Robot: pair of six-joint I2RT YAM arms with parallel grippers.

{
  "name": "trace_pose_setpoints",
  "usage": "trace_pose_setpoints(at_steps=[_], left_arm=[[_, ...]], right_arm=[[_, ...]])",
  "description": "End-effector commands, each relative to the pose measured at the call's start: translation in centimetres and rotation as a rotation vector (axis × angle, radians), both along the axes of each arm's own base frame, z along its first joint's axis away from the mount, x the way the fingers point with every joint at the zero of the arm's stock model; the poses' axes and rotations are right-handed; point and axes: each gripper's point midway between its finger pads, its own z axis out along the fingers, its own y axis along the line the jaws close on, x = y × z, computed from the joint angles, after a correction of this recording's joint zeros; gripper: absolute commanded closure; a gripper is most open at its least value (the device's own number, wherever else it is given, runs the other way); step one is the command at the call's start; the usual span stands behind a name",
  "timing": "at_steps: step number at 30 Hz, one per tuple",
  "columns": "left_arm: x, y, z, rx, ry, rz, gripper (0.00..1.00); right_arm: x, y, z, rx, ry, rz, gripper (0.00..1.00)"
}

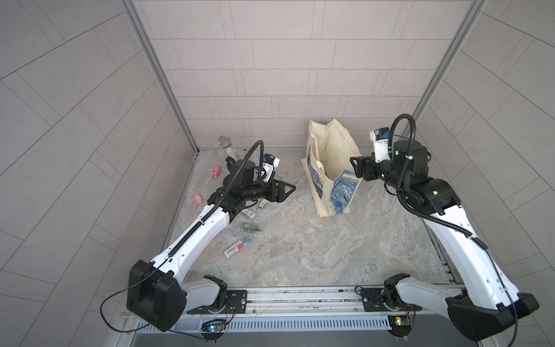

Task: Put the compass set into the canvas bag
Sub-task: Pick up the compass set at the center of the board.

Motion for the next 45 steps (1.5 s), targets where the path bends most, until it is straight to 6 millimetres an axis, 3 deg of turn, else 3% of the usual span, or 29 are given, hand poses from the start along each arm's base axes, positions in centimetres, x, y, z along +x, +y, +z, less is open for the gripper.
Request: trace_pose_setpoints(at_steps=[1, 6, 13, 17, 22, 30, 35, 45], left_arm=[[0.5, 0.0, 1.2, -0.01, -0.005, 0.008, 0.19], [0.8, 2.6, -1.1, 0.143, 0.039, 0.128, 0.19], [0.0, 11.6, -5.4, 0.455, 0.211, 0.545, 0.19], [-1.8, 16.0, -7.7, 0.562, 0.299, 0.699, 0.18], [-4.8, 20.6, -12.9, 0.555, 0.55, 0.927, 0.16], [-8.0, 25.2, -17.5, 0.623, 0.734, 1.091, 0.14], [-7.2, 26.4, -19.0, 0.521, 0.791, 1.207, 0.15], [-6.5, 28.1, -22.2, 0.489, 0.915, 1.324, 0.15]], right_arm=[[-0.9, 1.4, -0.3, 0.069, -0.02, 0.062, 0.19], [-2.0, 4.6, -2.9, 0.082, 0.024, 0.169, 0.21], [-3.8, 10.0, -5.8, 0.029, 0.018, 0.337, 0.21], [-4.3, 11.3, -6.5, 0.026, 0.025, 0.384, 0.21], [-4.9, 11.5, -6.5, 0.026, 0.022, 0.414, 0.2], [-5.3, 11.7, -7.0, 0.045, 0.02, 0.431, 0.19], [-5.3, 12.0, -7.2, 0.051, 0.023, 0.445, 0.19], [-5.3, 12.0, -7.5, 0.051, 0.018, 0.447, 0.18]])
